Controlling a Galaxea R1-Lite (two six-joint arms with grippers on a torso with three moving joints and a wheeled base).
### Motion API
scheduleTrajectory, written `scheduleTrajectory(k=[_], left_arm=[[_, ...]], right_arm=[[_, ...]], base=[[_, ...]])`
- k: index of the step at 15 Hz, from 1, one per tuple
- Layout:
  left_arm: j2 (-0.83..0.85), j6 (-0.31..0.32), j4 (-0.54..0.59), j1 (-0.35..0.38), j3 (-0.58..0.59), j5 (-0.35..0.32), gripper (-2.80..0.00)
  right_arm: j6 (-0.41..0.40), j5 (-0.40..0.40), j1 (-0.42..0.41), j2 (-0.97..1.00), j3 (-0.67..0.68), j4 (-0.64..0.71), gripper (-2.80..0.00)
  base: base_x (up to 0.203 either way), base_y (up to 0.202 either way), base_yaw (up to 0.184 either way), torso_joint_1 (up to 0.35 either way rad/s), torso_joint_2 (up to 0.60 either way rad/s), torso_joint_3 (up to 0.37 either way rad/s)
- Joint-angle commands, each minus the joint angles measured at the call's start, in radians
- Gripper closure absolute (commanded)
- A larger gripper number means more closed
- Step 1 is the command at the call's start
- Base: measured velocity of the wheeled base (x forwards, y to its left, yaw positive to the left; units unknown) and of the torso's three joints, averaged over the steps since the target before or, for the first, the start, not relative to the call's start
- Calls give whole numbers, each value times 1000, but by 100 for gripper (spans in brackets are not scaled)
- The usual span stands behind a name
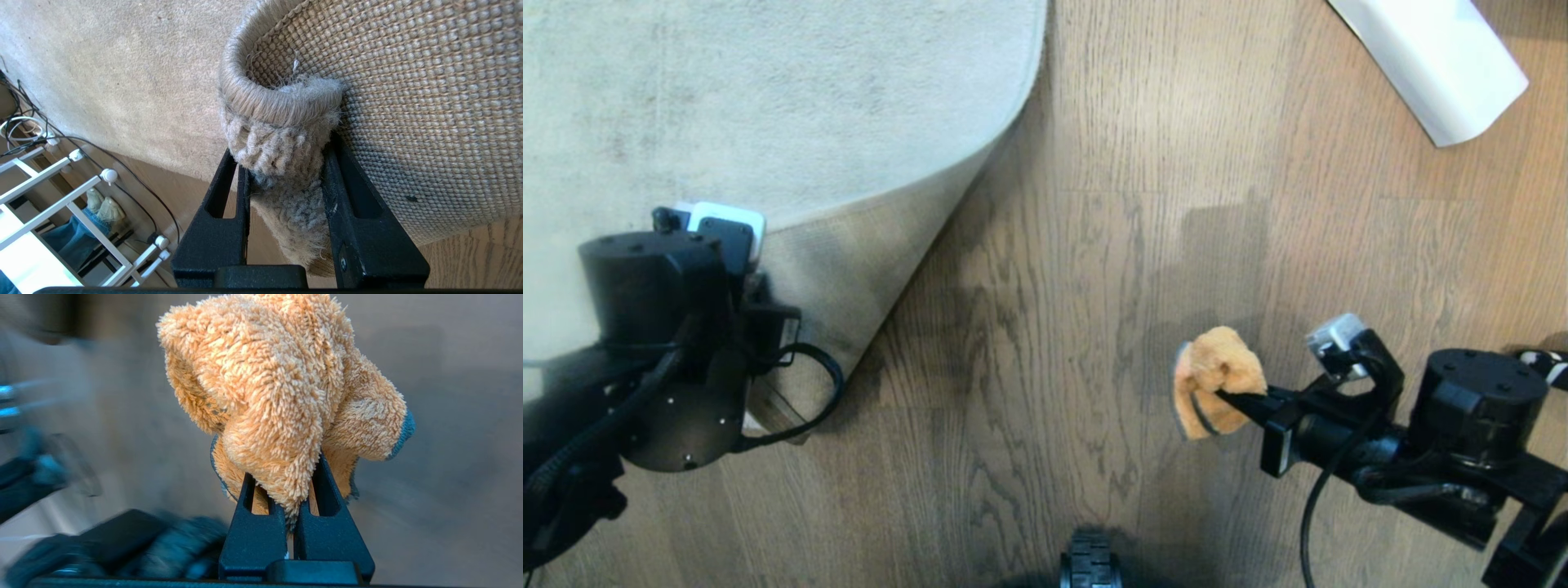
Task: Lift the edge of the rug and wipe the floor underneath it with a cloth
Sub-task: Wipe the floor under the carpet with a rag
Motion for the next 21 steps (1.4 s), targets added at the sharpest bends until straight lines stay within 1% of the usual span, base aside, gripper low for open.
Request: scheduleTrajectory(k=[1, 3, 6, 8, 9, 13, 15, 17, 20, 21], left_arm=[[0, 1, -3, 0, 1, 5, 0], [0, 1, -3, 0, 9, 5, 0], [-8, 0, -11, 0, 22, 4, 0], [-21, 0, -25, 0, 46, 4, 0], [-30, 0, -27, 0, 58, 4, 0], [-31, 0, -28, 2, 61, 4, 0], [-31, -2, -28, 2, 59, 4, 0], [-31, -2, -28, 5, 55, 4, 0], [-31, -5, -28, 11, 56, 4, 0], [-31, -12, -28, 11, 59, 4, 0]], right_arm=[[17, -22, 100, 74, -50, -16, 0], [48, -93, 170, 108, -105, -22, 0], [88, -156, 189, 101, -108, -22, 0], [91, -161, 209, 89, -102, -22, 0], [96, -161, 235, 88, -102, -22, 0], [118, -164, 389, 121, -126, -23, 0], [119, -164, 457, 198, -185, -23, 0], [119, -164, 505, 287, -278, -24, 0], [129, -169, 543, 414, -413, -31, 0], [132, -192, 546, 453, -457, -35, 0]], base=[[0, 0, 0, 0, 0, 0], [0, 0, 0, 0, 0, 0], [0, 0, 0, 0, 0, 0], [0, 0, 0, 0, 0, 0], [0, 0, 0, 0, 0, 0], [0, 0, 0, 0, 0, 0], [0, 0, 0, 0, 0, 0], [0, 0, 0, 0, 0, 0], [0, 0, 0, 0, 0, 0], [0, 0, 0, 0, 0, 0]])
